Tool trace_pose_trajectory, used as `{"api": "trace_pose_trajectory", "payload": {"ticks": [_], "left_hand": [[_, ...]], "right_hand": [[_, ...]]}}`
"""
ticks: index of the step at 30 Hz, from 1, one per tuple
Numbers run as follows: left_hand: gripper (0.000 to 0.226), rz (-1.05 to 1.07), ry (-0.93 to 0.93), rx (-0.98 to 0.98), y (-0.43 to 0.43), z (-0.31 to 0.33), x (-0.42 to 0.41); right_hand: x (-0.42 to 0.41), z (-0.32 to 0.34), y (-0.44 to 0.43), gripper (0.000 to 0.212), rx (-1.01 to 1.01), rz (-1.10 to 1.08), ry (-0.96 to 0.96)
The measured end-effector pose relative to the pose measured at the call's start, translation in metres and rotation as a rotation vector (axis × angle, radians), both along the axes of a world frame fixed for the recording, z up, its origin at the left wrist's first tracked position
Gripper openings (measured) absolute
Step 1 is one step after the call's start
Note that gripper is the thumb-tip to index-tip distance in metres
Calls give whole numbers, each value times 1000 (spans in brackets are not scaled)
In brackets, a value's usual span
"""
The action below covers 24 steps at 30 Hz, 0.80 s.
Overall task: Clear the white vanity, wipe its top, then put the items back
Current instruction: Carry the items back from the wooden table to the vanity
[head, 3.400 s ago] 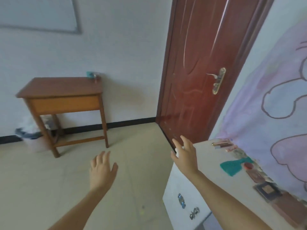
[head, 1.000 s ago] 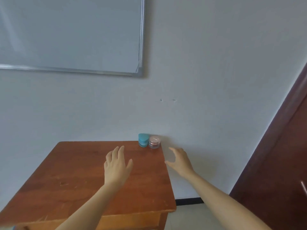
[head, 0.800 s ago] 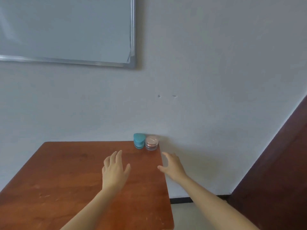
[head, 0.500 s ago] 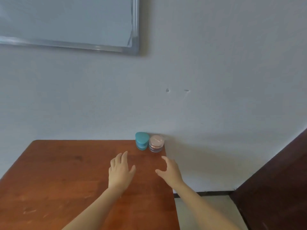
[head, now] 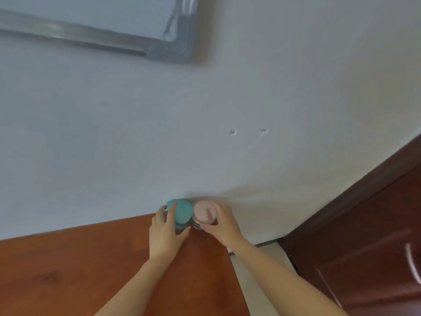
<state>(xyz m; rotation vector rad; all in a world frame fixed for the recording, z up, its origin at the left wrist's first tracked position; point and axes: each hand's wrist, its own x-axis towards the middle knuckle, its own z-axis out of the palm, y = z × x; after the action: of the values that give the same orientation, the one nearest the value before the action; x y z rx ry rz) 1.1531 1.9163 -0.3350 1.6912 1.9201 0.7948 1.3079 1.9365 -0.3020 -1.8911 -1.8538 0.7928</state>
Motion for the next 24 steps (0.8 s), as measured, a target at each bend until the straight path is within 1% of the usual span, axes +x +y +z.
{"api": "trace_pose_trajectory", "payload": {"ticks": [3, 6, 8, 11, 15, 17, 19, 21, 23, 24], "left_hand": [[73, -79, 39, 71, 10, -17, -5], [74, -95, 26, 96, 15, -25, -6], [74, -101, 2, 107, 17, -28, -5], [70, -99, -33, 88, 20, -28, -4], [76, -128, 41, 88, 15, -28, -6], [72, -129, 44, 68, 11, -26, -8], [66, -109, 5, 17, 3, -18, -10], [65, -92, -62, -48, -7, -9, -11], [65, -110, -97, -52, -15, 4, -8], [64, -152, -84, -42, -18, 13, -5]], "right_hand": [[-12, -14, 14, 64, -16, 17, -15], [-20, -27, 18, 74, -7, -56, 59], [-21, -34, 15, 76, 15, -113, 104], [-23, -37, 14, 74, 37, -138, 129], [-22, -35, 12, 71, 32, -116, 90], [-20, -32, 7, 67, 20, -98, 73], [-15, -30, 0, 65, 9, -60, 59], [-4, -25, -11, 66, 17, -33, 45], [15, -23, -27, 67, 16, -54, 66], [27, -21, -36, 67, 11, -64, 70]]}}
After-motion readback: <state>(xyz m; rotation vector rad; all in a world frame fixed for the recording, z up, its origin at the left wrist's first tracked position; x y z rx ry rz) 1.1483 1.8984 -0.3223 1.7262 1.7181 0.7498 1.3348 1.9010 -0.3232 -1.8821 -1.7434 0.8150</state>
